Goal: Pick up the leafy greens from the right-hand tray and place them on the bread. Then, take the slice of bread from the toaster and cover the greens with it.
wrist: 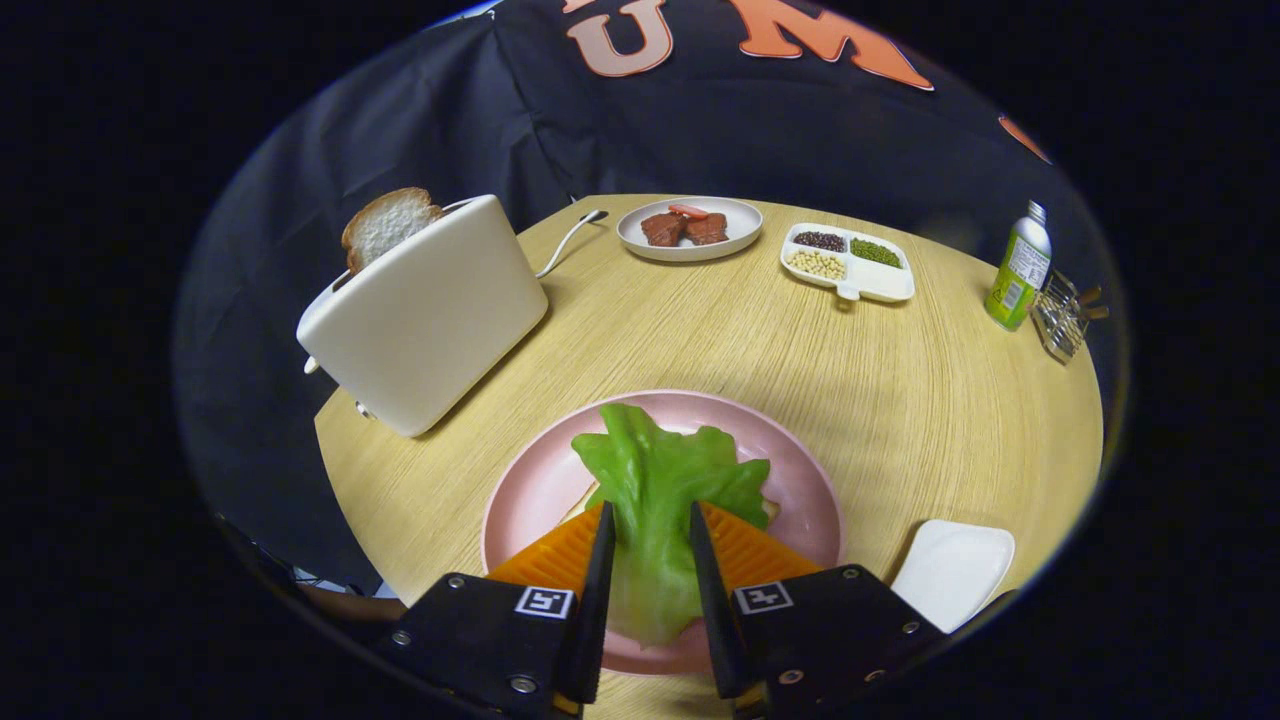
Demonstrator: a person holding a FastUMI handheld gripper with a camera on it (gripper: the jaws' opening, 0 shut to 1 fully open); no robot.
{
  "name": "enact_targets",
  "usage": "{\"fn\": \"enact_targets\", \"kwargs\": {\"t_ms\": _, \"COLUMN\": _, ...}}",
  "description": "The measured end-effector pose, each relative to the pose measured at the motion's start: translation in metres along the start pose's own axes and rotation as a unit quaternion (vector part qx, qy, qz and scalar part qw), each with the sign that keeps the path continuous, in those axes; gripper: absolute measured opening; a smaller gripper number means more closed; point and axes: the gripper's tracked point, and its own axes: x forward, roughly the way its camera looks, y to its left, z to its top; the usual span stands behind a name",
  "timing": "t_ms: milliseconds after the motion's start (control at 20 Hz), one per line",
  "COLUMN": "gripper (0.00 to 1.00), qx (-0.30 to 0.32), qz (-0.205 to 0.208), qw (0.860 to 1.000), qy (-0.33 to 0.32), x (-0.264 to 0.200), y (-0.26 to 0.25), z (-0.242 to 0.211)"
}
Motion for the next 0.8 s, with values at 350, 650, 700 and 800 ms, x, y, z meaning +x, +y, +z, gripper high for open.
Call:
{"fn": "enact_targets", "kwargs": {"t_ms": 350, "gripper": 0.58, "qx": 0.004, "qz": 0.002, "qw": 0.999, "qy": -0.041, "x": -0.026, "y": 0.016, "z": 0.050}}
{"fn": "enact_targets", "kwargs": {"t_ms": 650, "gripper": 0.66, "qx": -0.018, "qz": 0.019, "qw": 0.998, "qy": -0.056, "x": -0.051, "y": 0.058, "z": 0.100}}
{"fn": "enact_targets", "kwargs": {"t_ms": 700, "gripper": 0.70, "qx": -0.020, "qz": 0.028, "qw": 0.998, "qy": -0.060, "x": -0.054, "y": 0.070, "z": 0.109}}
{"fn": "enact_targets", "kwargs": {"t_ms": 800, "gripper": 0.75, "qx": -0.030, "qz": 0.049, "qw": 0.996, "qy": -0.064, "x": -0.061, "y": 0.095, "z": 0.128}}
